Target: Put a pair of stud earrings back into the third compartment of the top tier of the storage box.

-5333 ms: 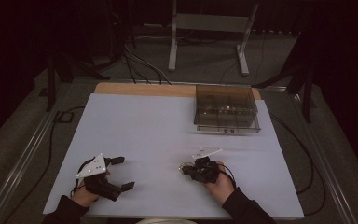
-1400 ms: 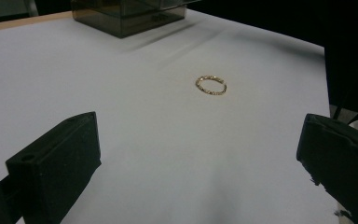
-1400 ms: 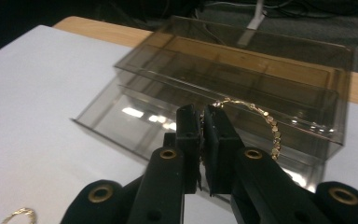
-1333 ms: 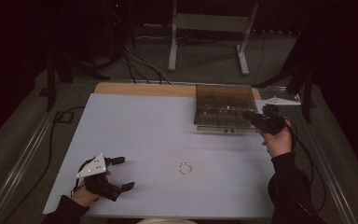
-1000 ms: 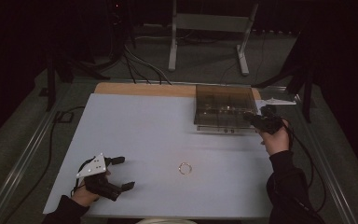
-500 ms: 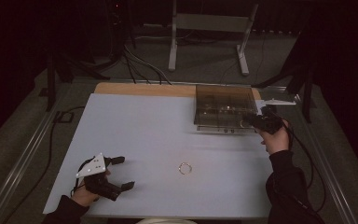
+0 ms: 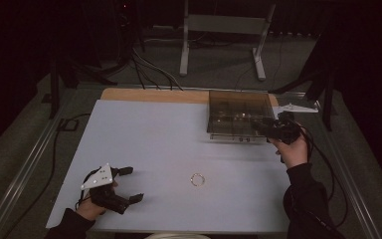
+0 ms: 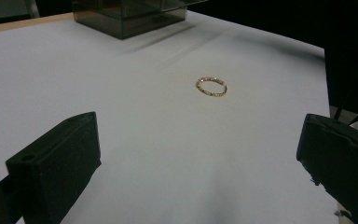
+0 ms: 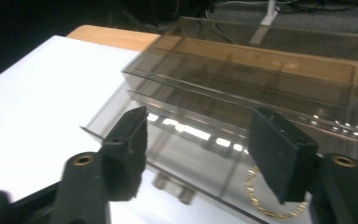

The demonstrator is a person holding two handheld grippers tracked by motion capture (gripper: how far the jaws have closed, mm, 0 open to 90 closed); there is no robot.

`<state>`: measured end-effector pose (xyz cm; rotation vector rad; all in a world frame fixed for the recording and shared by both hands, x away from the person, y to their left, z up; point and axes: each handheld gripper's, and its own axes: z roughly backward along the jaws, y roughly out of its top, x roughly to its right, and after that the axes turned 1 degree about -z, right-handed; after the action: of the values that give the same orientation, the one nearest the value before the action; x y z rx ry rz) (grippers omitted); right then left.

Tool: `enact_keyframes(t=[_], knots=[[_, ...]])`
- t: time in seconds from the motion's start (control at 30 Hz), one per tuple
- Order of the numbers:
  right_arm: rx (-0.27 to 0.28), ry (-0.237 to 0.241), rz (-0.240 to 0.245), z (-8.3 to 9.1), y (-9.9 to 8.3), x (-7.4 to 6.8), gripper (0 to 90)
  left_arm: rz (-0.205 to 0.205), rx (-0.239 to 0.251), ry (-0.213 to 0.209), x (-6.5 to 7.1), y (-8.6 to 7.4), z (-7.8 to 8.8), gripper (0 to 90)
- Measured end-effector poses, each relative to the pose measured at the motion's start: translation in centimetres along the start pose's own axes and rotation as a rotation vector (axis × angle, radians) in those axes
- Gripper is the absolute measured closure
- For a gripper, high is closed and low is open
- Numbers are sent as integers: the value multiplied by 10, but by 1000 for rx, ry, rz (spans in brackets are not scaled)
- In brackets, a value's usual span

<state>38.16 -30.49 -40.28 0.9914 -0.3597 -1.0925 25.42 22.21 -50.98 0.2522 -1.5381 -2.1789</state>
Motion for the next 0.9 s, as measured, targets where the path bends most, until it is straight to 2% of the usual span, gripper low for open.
enact_keyframes(t=[0.13,0.2,0.27,0.37,0.43,0.5,0.53,0.67,0.83,0.9], knots=[[23,31,26,4,3,-17,208,1,-2,0,0,0,0,5],[29,64,49,6,4,-24,142,0,-1,-1,0,0,0,5],[36,100,62,7,4,-30,133,1,0,0,0,0,0,5],[48,104,73,9,4,-37,108,-2,-1,-3,0,0,0,5],[60,137,109,13,3,-48,32,0,-1,-2,0,0,0,5],[61,145,116,13,3,-50,25,-2,-1,-2,0,0,0,5],[66,155,136,14,3,-58,21,-2,-2,-5,0,0,-1,5],[71,181,149,16,2,-67,17,-1,-2,-3,0,0,0,5],[65,211,194,15,-5,-89,18,-2,-3,-4,1,0,-1,5],[63,224,200,14,-7,-93,18,-7,-7,-6,1,0,-1,5]])
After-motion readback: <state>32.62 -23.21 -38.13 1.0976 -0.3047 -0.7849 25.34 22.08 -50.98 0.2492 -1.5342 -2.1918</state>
